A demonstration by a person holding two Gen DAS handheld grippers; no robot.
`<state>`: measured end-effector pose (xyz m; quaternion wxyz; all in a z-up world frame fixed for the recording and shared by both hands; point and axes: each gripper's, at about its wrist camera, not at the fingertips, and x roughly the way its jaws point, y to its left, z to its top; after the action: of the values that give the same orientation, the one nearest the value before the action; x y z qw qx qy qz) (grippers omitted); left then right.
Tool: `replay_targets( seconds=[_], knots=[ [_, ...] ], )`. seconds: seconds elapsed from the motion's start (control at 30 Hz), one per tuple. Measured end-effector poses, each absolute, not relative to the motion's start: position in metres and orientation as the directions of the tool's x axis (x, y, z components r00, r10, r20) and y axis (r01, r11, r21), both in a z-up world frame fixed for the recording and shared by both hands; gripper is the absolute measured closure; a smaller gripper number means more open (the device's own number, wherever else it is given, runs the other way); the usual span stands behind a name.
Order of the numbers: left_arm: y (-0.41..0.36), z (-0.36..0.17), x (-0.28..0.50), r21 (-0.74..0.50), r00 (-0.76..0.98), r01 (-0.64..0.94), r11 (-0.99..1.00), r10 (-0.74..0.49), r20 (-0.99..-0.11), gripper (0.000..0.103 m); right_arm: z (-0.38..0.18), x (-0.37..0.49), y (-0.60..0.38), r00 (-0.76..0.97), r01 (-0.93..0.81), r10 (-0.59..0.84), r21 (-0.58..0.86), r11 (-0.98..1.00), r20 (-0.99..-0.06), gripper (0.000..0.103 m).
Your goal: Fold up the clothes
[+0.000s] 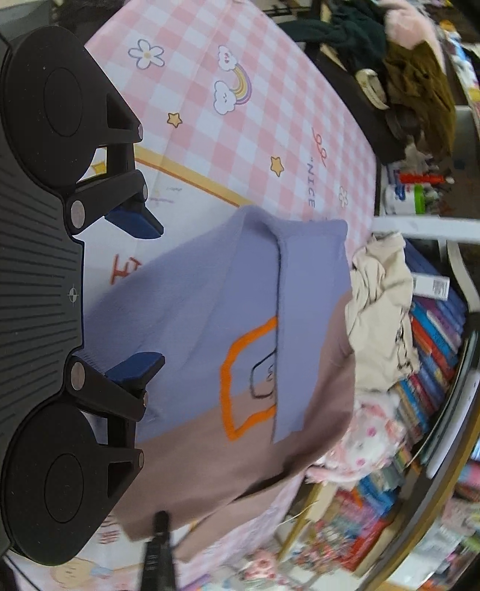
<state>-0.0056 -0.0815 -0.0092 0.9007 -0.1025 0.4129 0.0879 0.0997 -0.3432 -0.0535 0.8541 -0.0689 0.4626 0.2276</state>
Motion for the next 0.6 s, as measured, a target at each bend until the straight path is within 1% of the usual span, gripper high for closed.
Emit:
replay_targets(
  seconds=[0.13,0.3,0.4,0.43,0.47,0.5,0.53,0.6],
  knots=[
    [-0.105,-0.011,-0.009,-0.046,0.644,-0.153,0.987,0.064,-0.762,0.034,-0.054,0.099,-0.344,0.468,-0.463,0.331,0.091,0.881,-0.819,0.091],
    [-0.141,-0.021,0.001,0.145,0.638,-0.056,0.988,0.147,-0.756,0.034,-0.054,0.099,-0.344,0.469,-0.471,0.332,0.087,0.878,-0.818,0.091],
    [-0.158,-0.033,0.005,0.284,0.632,-0.023,0.959,0.234,-0.739,0.034,-0.055,0.099,-0.344,0.469,-0.471,0.332,0.086,0.878,-0.818,0.091],
    [-0.161,-0.037,0.005,0.326,0.634,-0.025,0.945,0.267,-0.726,0.049,-0.055,0.099,-0.344,0.469,-0.471,0.333,0.087,0.878,-0.818,0.091],
    [-0.159,-0.039,0.004,0.341,0.634,-0.039,0.939,0.287,-0.718,0.067,-0.055,0.099,-0.344,0.469,-0.472,0.333,0.087,0.877,-0.818,0.091],
    [-0.152,-0.040,0.003,0.325,0.625,-0.056,0.944,0.287,-0.726,0.101,-0.055,0.099,-0.345,0.469,-0.473,0.335,0.088,0.877,-0.817,0.091],
    [-0.144,-0.039,0.000,0.297,0.620,-0.086,0.951,0.285,-0.731,0.101,-0.055,0.100,-0.345,0.469,-0.472,0.336,0.090,0.877,-0.817,0.091],
    [-0.115,-0.028,-0.016,0.175,0.631,-0.210,0.962,0.270,-0.728,0.101,-0.055,0.100,-0.345,0.469,-0.469,0.336,0.092,0.879,-0.817,0.091]
  ],
)
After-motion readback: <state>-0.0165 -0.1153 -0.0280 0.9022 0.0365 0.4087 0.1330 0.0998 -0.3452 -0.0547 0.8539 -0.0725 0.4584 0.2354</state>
